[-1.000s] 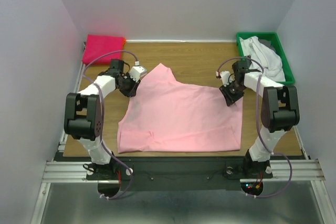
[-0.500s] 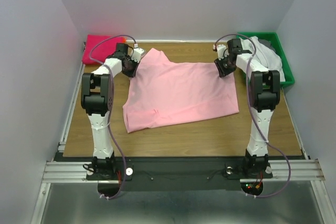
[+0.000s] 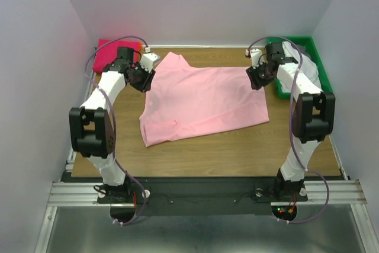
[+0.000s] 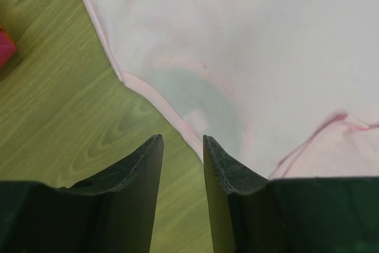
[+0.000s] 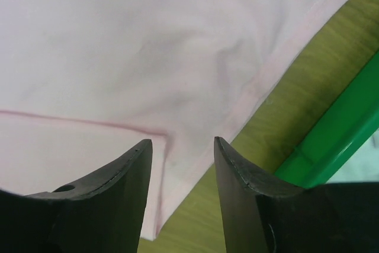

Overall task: Fold and stack the t-shirts
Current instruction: Flatten the tshirt out

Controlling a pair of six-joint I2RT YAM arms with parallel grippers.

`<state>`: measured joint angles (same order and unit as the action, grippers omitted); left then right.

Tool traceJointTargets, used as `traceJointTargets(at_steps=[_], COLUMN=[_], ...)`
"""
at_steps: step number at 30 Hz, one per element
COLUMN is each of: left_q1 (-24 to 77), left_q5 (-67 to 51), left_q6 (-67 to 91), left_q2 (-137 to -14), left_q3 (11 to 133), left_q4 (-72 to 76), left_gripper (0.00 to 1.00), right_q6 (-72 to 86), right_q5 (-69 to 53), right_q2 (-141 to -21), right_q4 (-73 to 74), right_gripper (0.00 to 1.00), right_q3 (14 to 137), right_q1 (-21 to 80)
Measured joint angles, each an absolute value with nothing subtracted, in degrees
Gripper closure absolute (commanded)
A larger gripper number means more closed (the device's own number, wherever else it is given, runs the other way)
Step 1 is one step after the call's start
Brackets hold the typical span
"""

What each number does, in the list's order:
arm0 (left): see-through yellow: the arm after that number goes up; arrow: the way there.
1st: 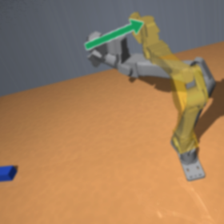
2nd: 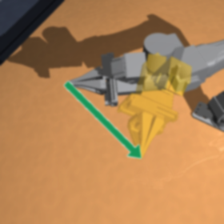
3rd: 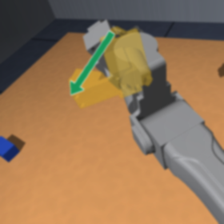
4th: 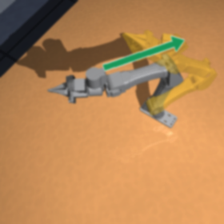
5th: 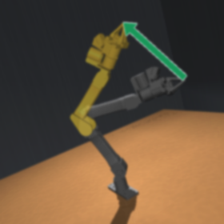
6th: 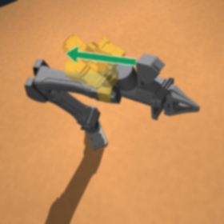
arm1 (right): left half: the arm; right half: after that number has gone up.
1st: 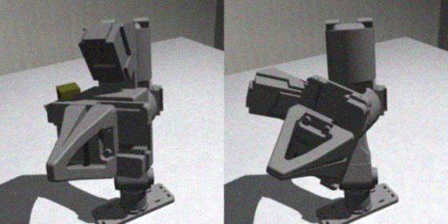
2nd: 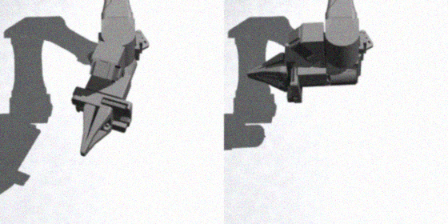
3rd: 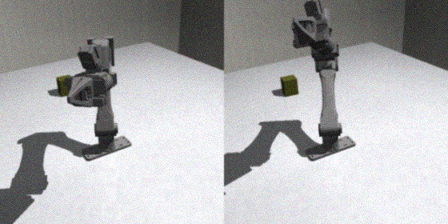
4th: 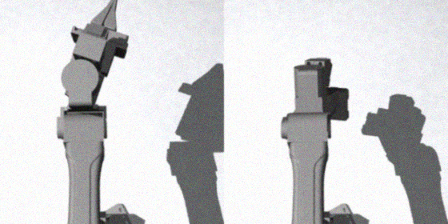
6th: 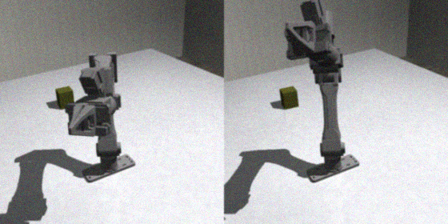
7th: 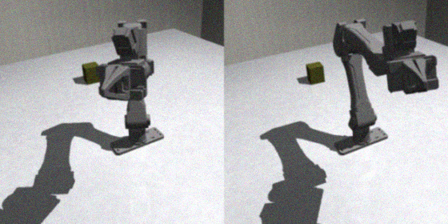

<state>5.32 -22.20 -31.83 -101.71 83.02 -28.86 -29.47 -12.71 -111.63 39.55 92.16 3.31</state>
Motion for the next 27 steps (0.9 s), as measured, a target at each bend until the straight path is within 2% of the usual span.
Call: traceJointTargets(at_steps=[4, 13, 18, 27], left_q1=[6.04, 8.27, 8.56, 8.54], left_q5=[-23.73, -23.31, -23.09, -22.87], left_q6=[-33.04, -33.65, -33.63, -33.63], left_q2=[-95.02, -95.55, -95.79, -96.01], left_q3=[77.25, 68.12, 66.78, 64.62], left_q4=[-30.13, -30.94, -29.93, -29.34], left_gripper=[0.52, 0.49, 0.50, 0.51], right_q6=[-29.82, -29.65, -29.45, -28.99], right_q5=[-14.66, -16.05, -16.38, -16.53], right_q2=[-108.36, -117.14, -118.15, -115.57], right_q4=[40.62, 41.98, 41.93, 42.61], right_gripper=[0.48, 0.47, 0.56, 0.60], right_q3=[87.37, 87.07, 88.31, 86.15], right_q1=[3.33, 3.33, 3.31, 3.07])
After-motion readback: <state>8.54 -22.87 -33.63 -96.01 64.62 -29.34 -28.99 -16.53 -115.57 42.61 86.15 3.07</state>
